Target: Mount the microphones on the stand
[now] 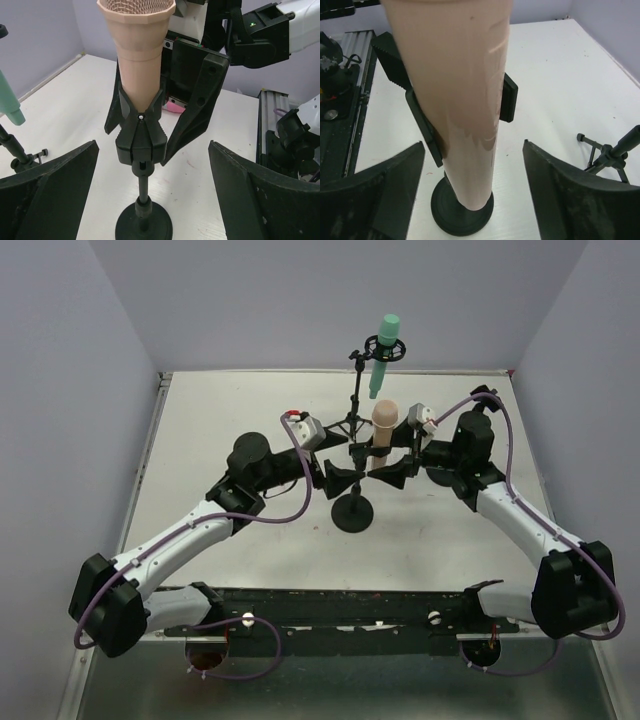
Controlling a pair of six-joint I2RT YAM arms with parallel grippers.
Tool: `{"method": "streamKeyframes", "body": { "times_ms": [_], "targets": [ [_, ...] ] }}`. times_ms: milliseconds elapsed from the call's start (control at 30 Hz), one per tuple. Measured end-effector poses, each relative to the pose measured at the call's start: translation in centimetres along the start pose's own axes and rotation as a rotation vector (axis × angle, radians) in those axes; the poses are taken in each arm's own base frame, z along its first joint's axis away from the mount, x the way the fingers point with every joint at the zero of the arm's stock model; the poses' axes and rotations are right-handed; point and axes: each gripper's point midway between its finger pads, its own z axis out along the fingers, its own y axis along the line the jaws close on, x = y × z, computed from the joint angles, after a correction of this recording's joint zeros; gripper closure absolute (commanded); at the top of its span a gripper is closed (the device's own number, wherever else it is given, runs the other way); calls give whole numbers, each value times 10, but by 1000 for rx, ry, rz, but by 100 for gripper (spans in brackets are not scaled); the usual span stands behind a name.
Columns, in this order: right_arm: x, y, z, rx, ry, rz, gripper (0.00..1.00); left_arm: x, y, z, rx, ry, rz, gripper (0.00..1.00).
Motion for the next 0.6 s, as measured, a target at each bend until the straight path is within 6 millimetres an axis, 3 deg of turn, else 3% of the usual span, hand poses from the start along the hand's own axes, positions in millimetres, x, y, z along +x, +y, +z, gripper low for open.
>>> {"method": "streamKeyframes", "body": {
  "times_ms": [67, 233, 467, 600],
  "targets": [
    [-1, -1, -1, 12, -1, -7, 0, -1, -3, -5, -2, -7, 4, 2],
    [0, -4, -4, 44, 18, -13, 0, 8, -8, -25, -17, -29, 14, 2],
    [7, -10, -22, 82, 58, -24, 0, 73, -11, -43, -29, 5, -11, 2],
    [1, -14, -37, 102, 49, -34, 0, 94, 0, -34, -50, 13, -21, 4]
  ]
}}
